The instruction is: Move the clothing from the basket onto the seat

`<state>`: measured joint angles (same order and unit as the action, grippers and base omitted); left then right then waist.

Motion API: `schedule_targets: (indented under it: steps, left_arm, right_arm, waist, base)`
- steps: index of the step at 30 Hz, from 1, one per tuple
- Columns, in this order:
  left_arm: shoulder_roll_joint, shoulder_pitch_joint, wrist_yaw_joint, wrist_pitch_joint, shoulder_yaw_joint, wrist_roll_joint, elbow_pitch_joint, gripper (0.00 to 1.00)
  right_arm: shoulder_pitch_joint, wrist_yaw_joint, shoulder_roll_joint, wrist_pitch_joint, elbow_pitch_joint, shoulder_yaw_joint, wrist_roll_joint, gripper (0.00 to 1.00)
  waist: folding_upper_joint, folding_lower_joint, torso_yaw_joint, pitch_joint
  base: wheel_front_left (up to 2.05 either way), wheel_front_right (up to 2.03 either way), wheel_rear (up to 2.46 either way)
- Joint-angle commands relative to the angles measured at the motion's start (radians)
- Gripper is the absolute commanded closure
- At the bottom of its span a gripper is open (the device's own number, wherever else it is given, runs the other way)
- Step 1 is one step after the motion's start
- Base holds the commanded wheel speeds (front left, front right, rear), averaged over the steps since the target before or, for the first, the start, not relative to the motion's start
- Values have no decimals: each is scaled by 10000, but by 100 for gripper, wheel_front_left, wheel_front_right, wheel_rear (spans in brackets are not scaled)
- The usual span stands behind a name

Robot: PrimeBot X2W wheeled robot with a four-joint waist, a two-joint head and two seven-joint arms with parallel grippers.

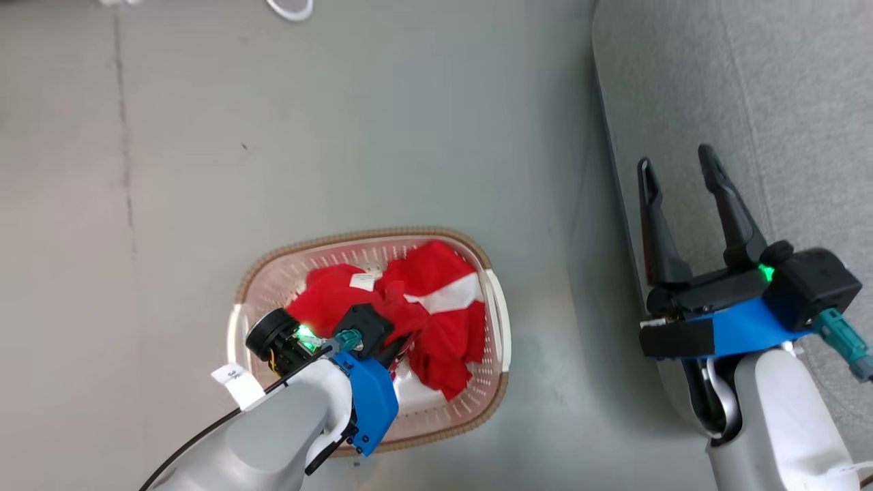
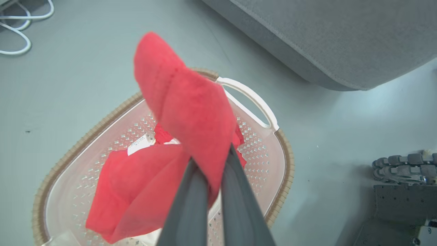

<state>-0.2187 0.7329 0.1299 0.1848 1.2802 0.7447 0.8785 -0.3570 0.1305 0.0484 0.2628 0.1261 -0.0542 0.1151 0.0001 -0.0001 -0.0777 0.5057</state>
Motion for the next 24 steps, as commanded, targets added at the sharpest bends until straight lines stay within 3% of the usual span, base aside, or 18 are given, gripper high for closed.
schedule_targets:
  steps: [1,11,24]
  left_arm:
    - [3,-91,12,87,24,62,-36,100]
    - [-60,65,12,809,-40,880,-483,100]
    - [-529,6,12,817,-2870,-231,-2676,100]
  right_arm:
    - [176,5,33,31,43,25,-7,0]
    - [1235,5,33,31,370,218,-16,0]
    - [2109,5,32,33,545,251,209,0]
  waist:
    - [-1,1,240,-645]
    - [-1,1,698,-2411]
    - [-1,1,921,-3850]
  base:
    - [0,0,0]
    - [0,0,0]
    - [0,0,0]
